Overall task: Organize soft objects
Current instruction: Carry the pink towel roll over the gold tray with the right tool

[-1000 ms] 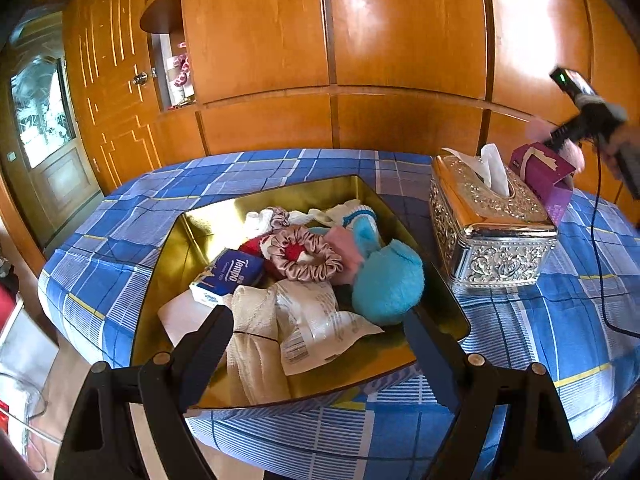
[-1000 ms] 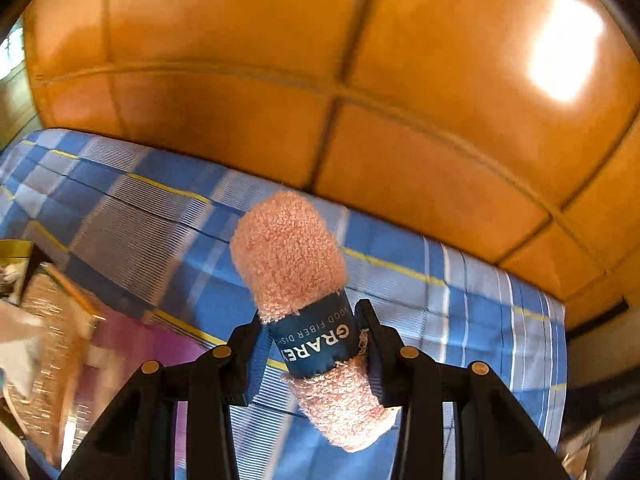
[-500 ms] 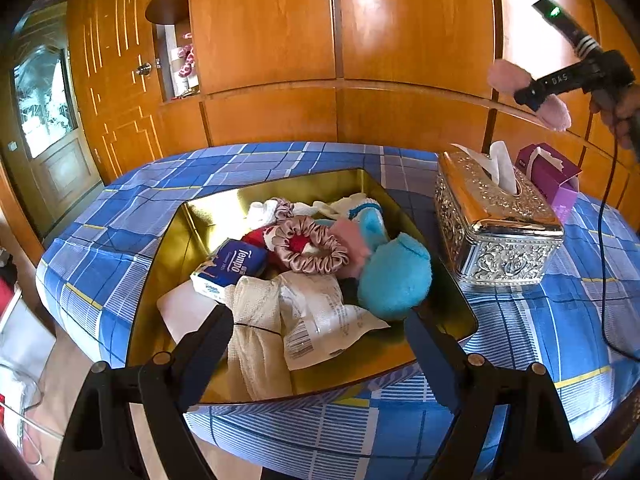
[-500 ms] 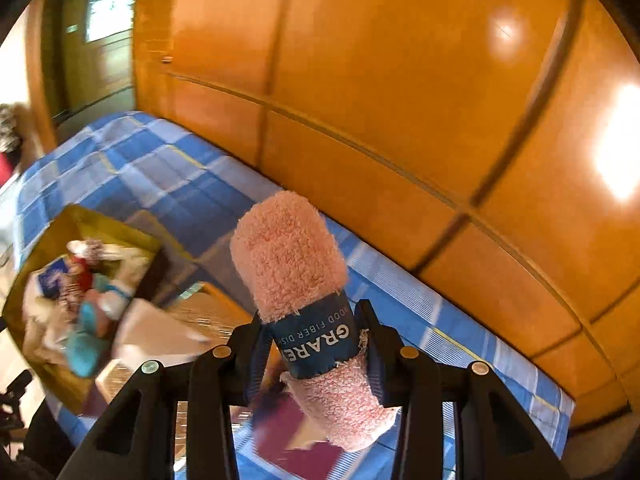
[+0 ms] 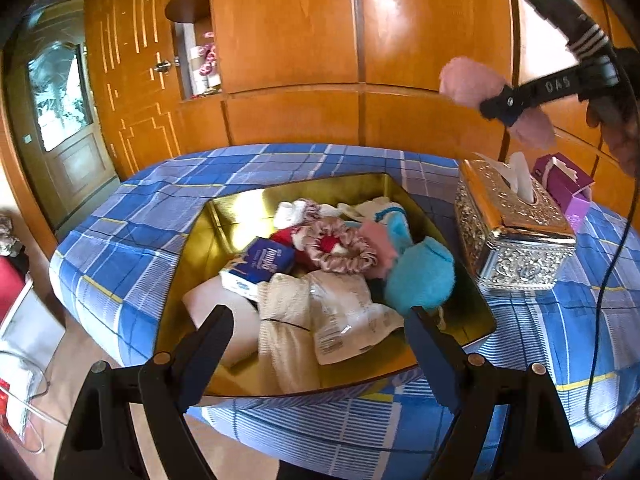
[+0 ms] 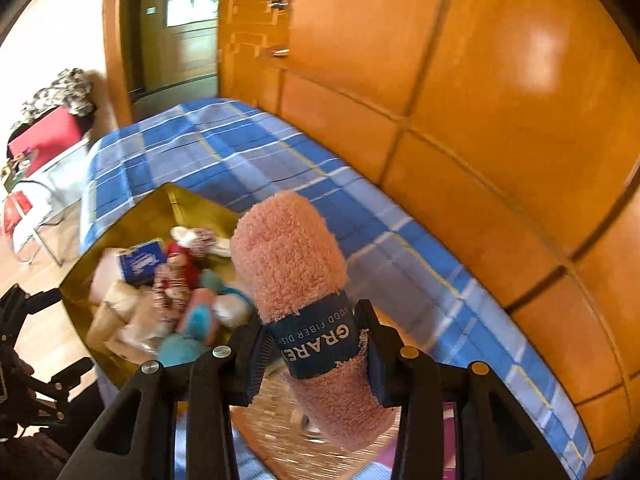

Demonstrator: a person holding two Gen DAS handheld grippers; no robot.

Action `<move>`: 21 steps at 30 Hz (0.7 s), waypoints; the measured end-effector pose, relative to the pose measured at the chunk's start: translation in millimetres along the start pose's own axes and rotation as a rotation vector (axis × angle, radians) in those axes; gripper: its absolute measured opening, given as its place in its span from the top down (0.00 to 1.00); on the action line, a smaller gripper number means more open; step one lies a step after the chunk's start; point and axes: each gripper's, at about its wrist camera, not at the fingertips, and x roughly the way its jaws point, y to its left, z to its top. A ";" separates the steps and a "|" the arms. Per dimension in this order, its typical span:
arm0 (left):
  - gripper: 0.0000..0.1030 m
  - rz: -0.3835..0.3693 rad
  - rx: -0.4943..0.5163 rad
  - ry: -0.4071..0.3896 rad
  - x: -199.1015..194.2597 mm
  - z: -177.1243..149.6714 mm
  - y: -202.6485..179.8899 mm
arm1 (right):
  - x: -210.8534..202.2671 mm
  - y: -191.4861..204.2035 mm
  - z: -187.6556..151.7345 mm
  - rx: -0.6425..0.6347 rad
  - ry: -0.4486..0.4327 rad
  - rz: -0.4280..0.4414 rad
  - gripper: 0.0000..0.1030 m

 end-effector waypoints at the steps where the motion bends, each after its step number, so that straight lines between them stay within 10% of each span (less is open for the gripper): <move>1: 0.15 0.006 -0.003 -0.001 -0.7 -0.3 1.8 | 2.5 7.1 -0.3 -0.003 0.002 0.016 0.61; 21: 0.15 0.119 -0.079 -0.004 -6.9 -5.6 43.5 | 59.2 105.4 -14.6 0.071 0.122 0.278 0.61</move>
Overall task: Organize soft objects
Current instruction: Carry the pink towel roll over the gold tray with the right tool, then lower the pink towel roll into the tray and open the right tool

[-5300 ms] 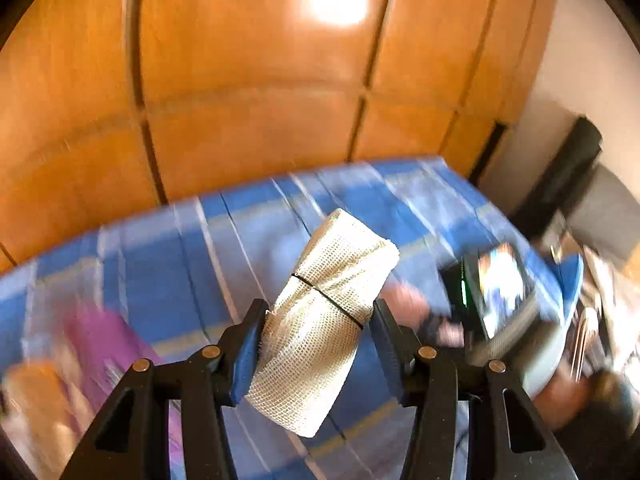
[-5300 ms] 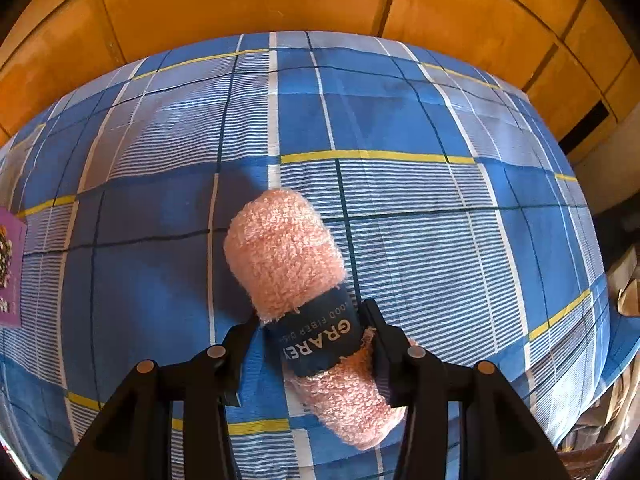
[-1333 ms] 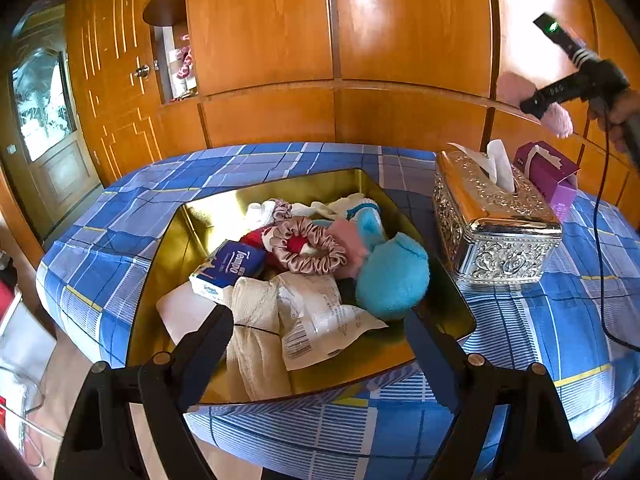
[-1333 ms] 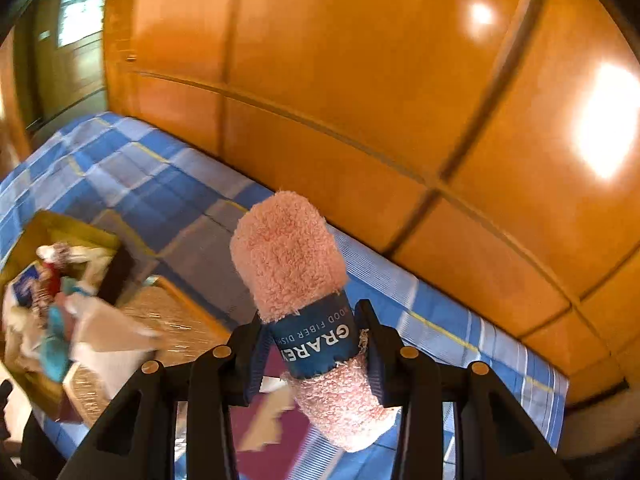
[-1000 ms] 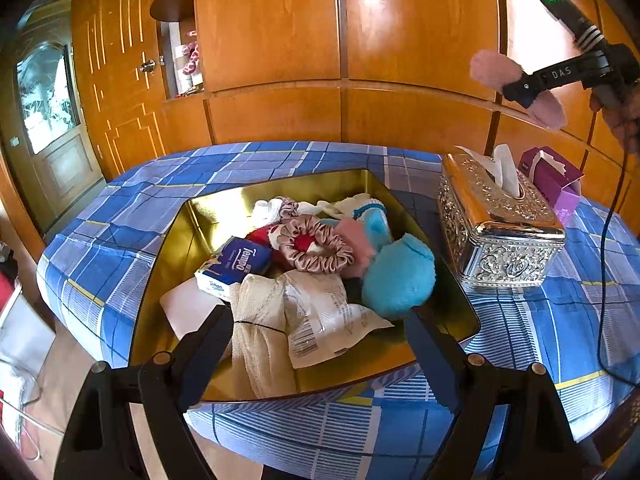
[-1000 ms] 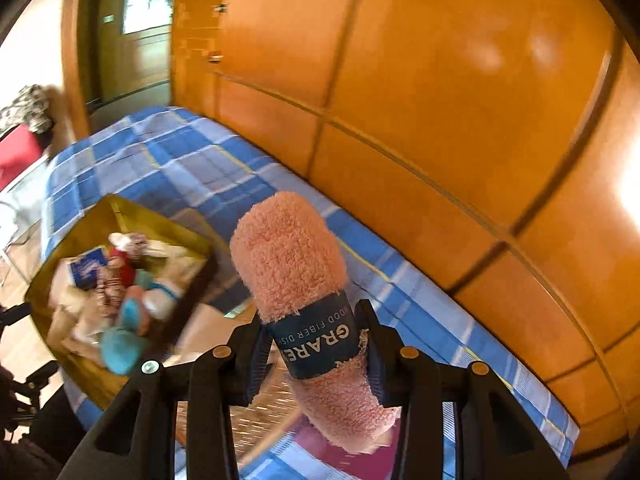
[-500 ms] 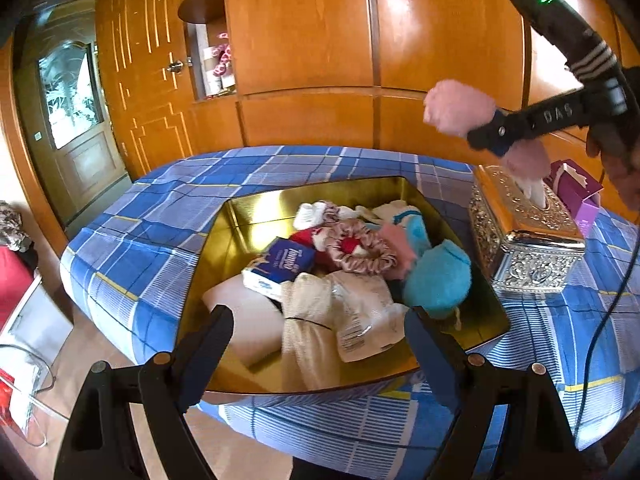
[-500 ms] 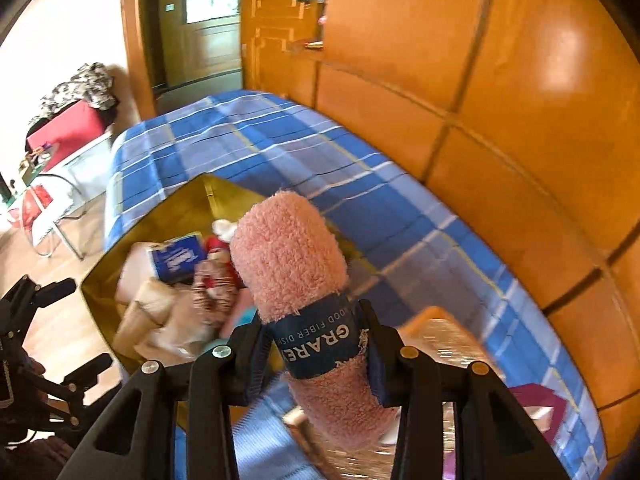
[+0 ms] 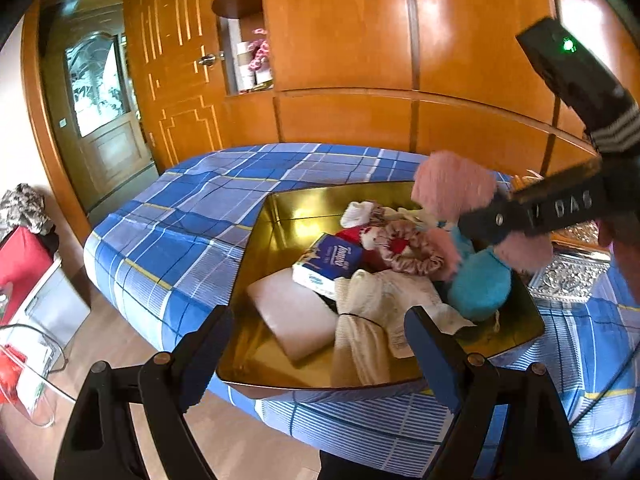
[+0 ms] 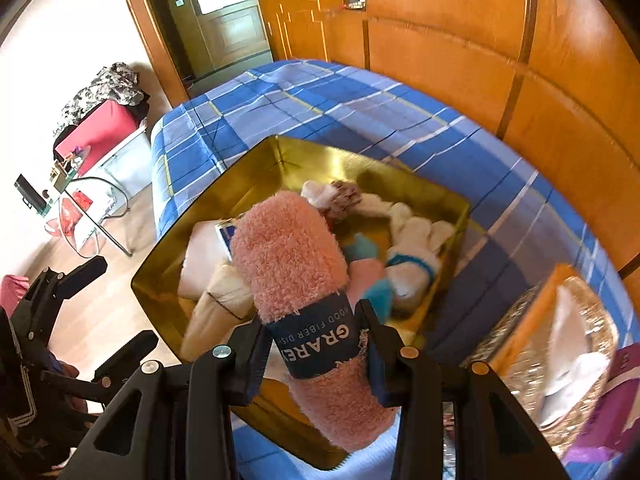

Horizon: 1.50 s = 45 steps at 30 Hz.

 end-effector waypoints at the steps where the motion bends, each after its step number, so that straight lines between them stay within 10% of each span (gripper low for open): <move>1: 0.15 0.002 -0.003 0.000 0.4 -0.4 1.2 | 2.4 1.9 0.1 0.003 0.005 0.002 0.61; 33: 0.15 -0.002 -0.084 0.055 19.7 -8.4 19.2 | 99.4 -1.6 31.0 0.057 0.085 -0.226 0.68; 45: 0.13 0.009 -0.081 0.046 16.6 -7.3 15.5 | 66.5 7.3 22.9 0.048 -0.017 -0.191 0.48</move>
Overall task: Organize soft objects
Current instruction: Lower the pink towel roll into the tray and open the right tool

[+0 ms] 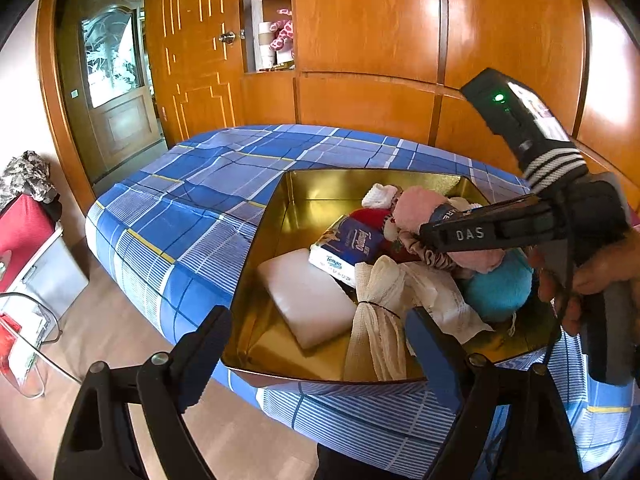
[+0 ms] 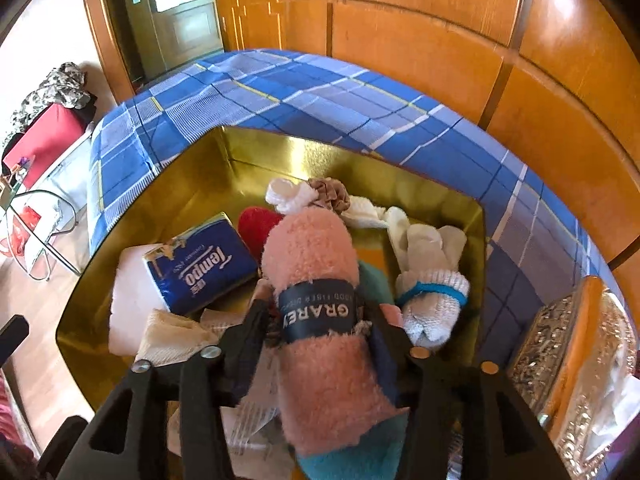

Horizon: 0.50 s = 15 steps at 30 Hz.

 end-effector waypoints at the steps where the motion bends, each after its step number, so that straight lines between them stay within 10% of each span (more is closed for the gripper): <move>1: 0.13 0.000 0.000 -0.002 -0.5 0.2 -0.1 | -4.3 0.9 -0.4 -0.003 -0.012 -0.002 0.46; 15: 0.08 0.012 -0.004 -0.024 -8.1 2.2 -2.0 | -63.8 3.3 -27.0 0.028 -0.185 -0.061 0.45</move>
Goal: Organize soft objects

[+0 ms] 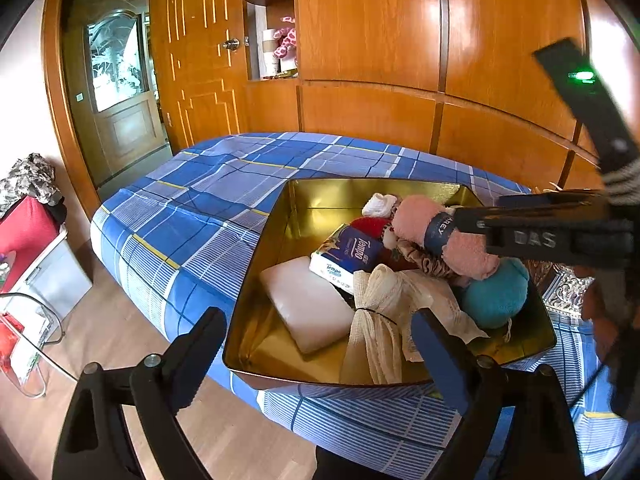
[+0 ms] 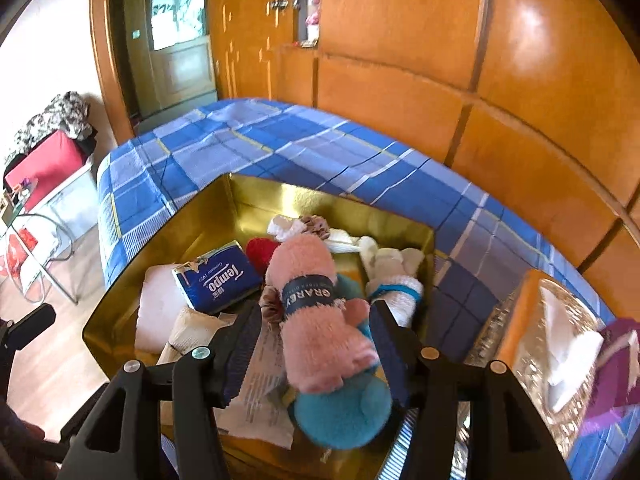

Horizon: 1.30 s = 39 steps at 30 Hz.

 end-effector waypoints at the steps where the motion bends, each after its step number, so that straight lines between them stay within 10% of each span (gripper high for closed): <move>1: 0.08 0.001 0.001 0.000 -0.4 0.1 -0.8 | -6.0 0.0 -4.3 0.006 -0.018 -0.015 0.45; 15: 0.00 -0.018 0.013 -0.072 -17.5 13.6 -33.4 | -64.0 -29.5 -63.9 0.147 -0.180 -0.171 0.45; 39: 0.00 -0.021 0.010 -0.066 -16.8 7.9 -44.2 | -67.3 -34.7 -78.0 0.177 -0.173 -0.184 0.45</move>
